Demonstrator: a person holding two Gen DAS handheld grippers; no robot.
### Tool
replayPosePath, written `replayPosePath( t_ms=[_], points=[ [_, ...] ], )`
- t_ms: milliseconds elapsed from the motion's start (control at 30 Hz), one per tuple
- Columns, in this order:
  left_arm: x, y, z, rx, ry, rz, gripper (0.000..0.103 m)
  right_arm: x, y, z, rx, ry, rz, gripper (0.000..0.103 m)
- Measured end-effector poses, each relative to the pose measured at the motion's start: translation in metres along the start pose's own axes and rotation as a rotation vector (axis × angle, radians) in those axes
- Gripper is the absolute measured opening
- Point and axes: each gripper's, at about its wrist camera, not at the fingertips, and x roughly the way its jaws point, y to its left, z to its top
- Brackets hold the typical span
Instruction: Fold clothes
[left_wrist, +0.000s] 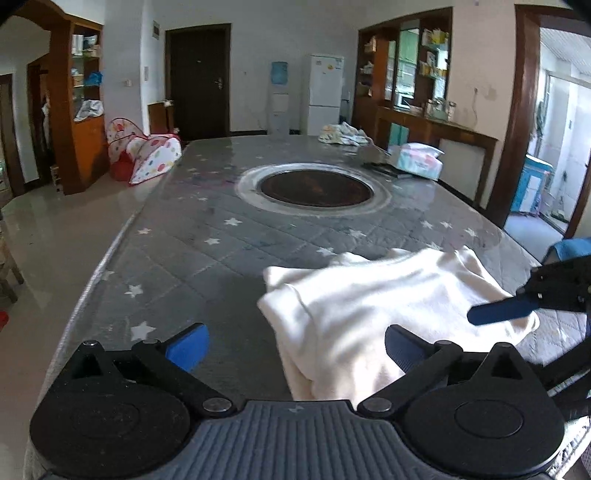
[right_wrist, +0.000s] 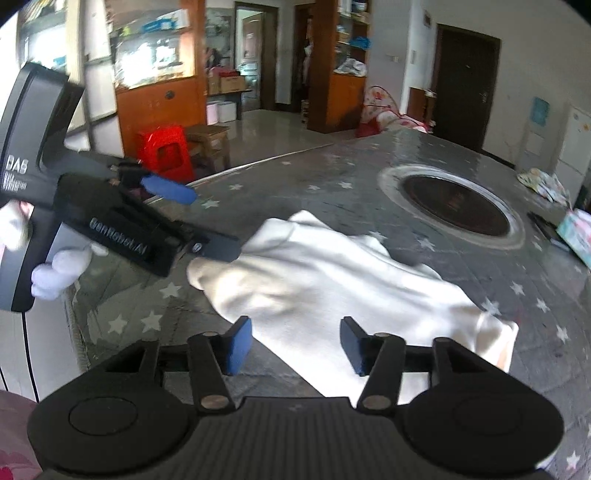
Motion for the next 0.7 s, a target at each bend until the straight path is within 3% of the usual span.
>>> replayPosePath(
  t_ms=[400, 633, 700],
  points=[
    [0.003, 0.045, 0.004, -0.164, 0.032, 0.089, 0.103, 0.028, 0.048, 0.015, -0.189, 0.023, 0.022, 0.054],
    [0.01, 0.064, 0.002, -0.335, 0.092, 0.021, 0.103, 0.05, 0.072, 0.019, -0.303, 0.027, -0.002, 0.053],
    [0.011, 0.066, 0.002, -0.361, 0.101, 0.008, 0.103, 0.057, 0.077, 0.019, -0.329, 0.027, -0.025, 0.045]
  ],
)
